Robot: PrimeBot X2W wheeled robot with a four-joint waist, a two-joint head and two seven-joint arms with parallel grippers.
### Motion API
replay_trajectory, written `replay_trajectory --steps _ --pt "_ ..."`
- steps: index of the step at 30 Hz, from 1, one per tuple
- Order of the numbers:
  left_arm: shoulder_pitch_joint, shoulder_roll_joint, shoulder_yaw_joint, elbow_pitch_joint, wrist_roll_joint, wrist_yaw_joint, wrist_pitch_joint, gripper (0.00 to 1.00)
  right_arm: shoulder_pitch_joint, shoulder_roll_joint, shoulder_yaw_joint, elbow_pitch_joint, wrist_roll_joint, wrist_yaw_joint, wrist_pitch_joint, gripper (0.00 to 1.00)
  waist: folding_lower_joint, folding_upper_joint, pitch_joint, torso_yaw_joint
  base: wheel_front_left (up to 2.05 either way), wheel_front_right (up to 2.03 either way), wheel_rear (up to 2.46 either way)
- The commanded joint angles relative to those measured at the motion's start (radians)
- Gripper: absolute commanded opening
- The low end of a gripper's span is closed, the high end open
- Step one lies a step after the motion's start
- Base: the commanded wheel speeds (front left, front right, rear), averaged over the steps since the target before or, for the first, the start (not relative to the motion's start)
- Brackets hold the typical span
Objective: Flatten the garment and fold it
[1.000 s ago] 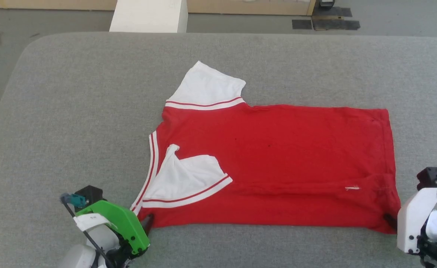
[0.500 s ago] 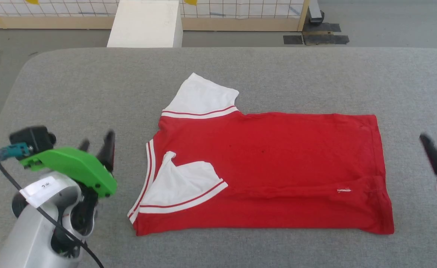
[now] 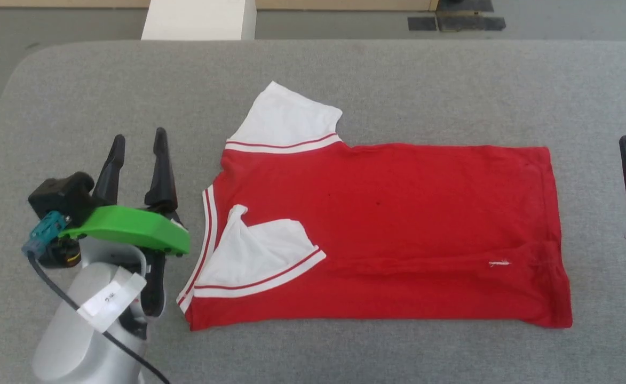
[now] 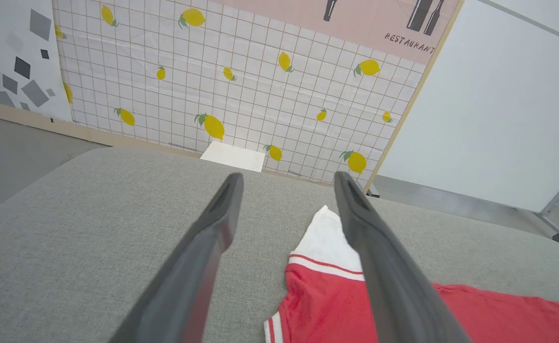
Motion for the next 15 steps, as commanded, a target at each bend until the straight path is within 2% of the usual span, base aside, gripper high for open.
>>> replay_trajectory --steps 1,10,15 --pt "-0.028 -0.009 0.001 0.019 0.005 -0.009 -0.012 1.00 -0.020 -0.005 0.005 0.009 0.005 -0.002 -0.017 1.00 0.0000 0.0000 0.020 0.006 0.00 0.00 0.00" --pt "-0.178 -0.055 -0.019 0.133 0.023 -0.055 -0.025 1.00 -0.056 -0.020 0.011 0.025 0.032 -0.002 -0.057 1.00 0.0000 0.0000 0.112 0.017 0.00 0.00 0.00" --pt "-0.374 -0.068 -0.055 0.243 0.025 -0.095 0.063 1.00 -0.092 -0.038 0.033 0.001 0.042 -0.002 -0.050 1.00 0.0000 0.0000 0.196 0.012 0.00 0.00 0.00"
